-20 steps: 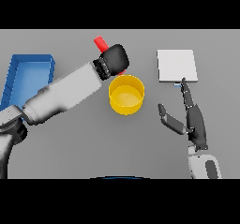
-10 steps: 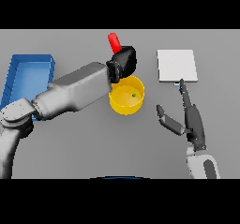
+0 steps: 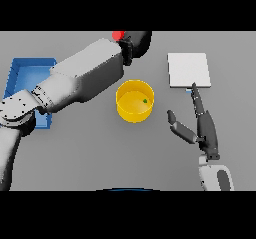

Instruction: Pick up the red beaker and tilt it to pour out 1 green nut into yellow bowl. Pick up the yellow bowl and place it on the metallic measuring scale.

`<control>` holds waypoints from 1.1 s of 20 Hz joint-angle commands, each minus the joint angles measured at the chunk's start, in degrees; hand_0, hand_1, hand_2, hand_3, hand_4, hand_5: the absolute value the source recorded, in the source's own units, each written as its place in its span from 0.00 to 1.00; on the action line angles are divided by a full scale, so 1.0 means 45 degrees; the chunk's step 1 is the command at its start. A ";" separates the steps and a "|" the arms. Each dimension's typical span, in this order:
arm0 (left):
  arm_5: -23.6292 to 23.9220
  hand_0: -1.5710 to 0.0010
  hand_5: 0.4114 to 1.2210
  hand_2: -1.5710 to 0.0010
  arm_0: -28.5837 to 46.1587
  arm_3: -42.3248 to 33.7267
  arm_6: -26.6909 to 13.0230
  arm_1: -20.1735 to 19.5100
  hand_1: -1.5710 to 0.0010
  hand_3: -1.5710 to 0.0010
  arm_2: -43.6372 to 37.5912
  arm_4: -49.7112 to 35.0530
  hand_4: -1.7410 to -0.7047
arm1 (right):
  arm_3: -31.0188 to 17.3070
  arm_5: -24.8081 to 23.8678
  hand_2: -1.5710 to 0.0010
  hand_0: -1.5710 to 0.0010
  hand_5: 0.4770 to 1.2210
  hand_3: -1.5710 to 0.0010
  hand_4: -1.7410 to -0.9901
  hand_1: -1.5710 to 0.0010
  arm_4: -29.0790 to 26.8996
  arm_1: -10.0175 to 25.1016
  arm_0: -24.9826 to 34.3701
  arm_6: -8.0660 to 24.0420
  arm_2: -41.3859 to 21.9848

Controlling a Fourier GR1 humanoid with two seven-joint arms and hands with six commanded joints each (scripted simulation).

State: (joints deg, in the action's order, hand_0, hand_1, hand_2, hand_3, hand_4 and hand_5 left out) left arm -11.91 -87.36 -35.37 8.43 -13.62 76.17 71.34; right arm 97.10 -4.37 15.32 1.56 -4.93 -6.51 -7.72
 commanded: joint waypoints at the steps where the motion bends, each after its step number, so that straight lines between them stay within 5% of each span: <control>1: 0.0179 0.00 1.00 0.00 -0.0331 0.0412 0.0197 -0.0084 0.00 0.00 -0.0317 -0.0137 0.02 | 0.0067 -0.0025 1.00 1.00 0.24 1.00 0.78 1.00 0.0063 0.0015 -0.0045 -0.0126 -0.0035; 3: 0.0685 0.00 1.00 0.00 -0.0936 0.1112 0.0247 -0.0510 0.00 0.25 -0.1113 -0.0363 0.01 | -0.0110 -0.0150 1.00 1.00 0.25 1.00 0.77 1.00 0.0226 0.0018 0.0009 -0.0141 -0.0034; 9: 0.0772 0.00 1.00 0.00 -0.2293 0.4188 -0.0936 -0.1642 0.00 0.07 -0.6074 -0.3720 0.01 | -0.0257 -0.0323 1.00 1.00 0.22 1.00 0.79 1.00 0.0503 0.0014 0.0209 0.0023 -0.0110; 12: 0.1028 0.00 1.00 0.00 -0.2159 0.5336 -0.1932 -0.2519 0.00 0.11 -0.8863 -0.5997 0.00 | -0.0328 -0.0388 1.00 1.00 0.21 1.00 0.80 1.00 0.0582 0.0134 0.0414 -0.0002 -0.0050; 17: 0.2422 0.00 1.00 0.00 -0.0718 0.6633 -0.2568 -0.3974 0.00 0.05 -1.1884 -0.8843 0.00 | -0.0202 0.0284 1.00 1.00 0.21 1.00 0.88 1.00 -0.0478 -0.0017 0.0473 -0.0236 0.0033; 22: 0.3918 0.00 1.00 0.00 0.1195 0.7201 -0.3932 -0.4730 0.00 0.02 -1.3292 -1.1401 0.00 | -0.0356 0.0715 1.00 1.00 0.25 1.00 0.79 1.00 -0.0767 0.0132 0.0458 -0.0353 0.0008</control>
State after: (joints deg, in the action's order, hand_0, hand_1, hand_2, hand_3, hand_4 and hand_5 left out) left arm 5.63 -81.87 -2.91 -9.49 -34.94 16.46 19.94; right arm 95.50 -1.15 11.87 2.15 -2.89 -8.16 -7.69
